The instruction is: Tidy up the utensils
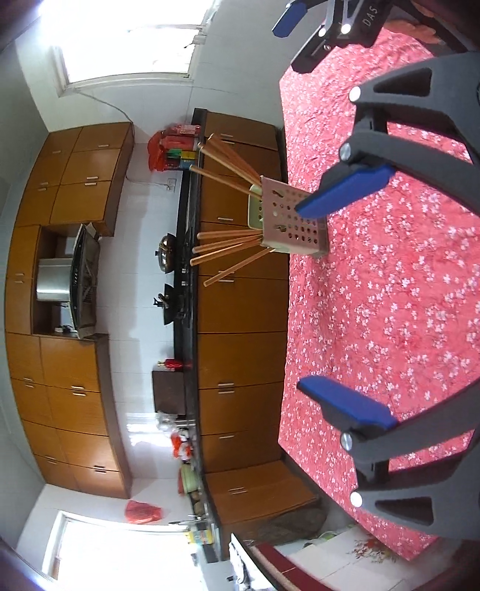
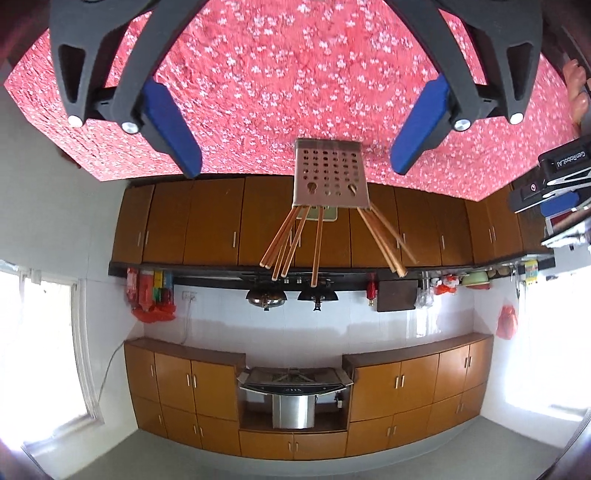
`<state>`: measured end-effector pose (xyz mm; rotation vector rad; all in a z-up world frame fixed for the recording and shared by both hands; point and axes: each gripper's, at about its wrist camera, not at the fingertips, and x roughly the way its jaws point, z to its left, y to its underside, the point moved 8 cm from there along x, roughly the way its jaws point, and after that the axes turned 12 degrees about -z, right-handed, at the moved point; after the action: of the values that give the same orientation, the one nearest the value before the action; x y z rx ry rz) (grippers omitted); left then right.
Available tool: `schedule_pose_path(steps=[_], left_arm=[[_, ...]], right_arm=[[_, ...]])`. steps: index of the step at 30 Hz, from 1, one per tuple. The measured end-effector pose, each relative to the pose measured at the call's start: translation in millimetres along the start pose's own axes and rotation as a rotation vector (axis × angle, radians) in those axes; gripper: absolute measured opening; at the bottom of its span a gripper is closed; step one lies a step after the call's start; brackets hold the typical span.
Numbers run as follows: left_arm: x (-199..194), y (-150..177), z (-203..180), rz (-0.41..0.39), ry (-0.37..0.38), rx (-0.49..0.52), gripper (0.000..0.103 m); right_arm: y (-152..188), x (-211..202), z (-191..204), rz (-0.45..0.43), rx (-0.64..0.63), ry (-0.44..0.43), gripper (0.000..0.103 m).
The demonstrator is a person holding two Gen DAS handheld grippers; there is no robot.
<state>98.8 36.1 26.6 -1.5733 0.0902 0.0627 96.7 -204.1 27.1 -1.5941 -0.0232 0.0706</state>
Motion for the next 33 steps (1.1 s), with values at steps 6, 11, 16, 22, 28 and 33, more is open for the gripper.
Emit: schedule_pose_path(steps=[6,11,16,22,28,33], left_arm=[[-20.5,16.0,-14.4,-0.025,0.017,0.060,0.097],[-24.8,30.5,-20.5,-0.008,0.039,0.056,0.099],[-24.4,39.0,-18.6,-0.002,0.030,0.048,0.099],[-22.8,50.2,-18.8,0.011,0.021,0.051,0.099],[-20.4,58.0,-20.8,0.029,0.021,0.053,0.099],[-19.2,61.9,-21.4,0.040,0.022,0.048,0.099]], right_arm=[[21.3,-16.7,7.8,0.021,-0.031,0.002,0.101],[41.9,-23.4,7.2,0.075,-0.007,-0.003,0.101],[57.4,-25.1,-2.3,0.123,0.048,0.017,0.101],[62.7,-29.6,-8.3,0.126,0.050,0.036,0.101],[64.2,-32.5,-7.2,0.128,0.037,0.037,0.101],[66.3,-31.6,-5.6,0.136,0.040,0.032,0.101]])
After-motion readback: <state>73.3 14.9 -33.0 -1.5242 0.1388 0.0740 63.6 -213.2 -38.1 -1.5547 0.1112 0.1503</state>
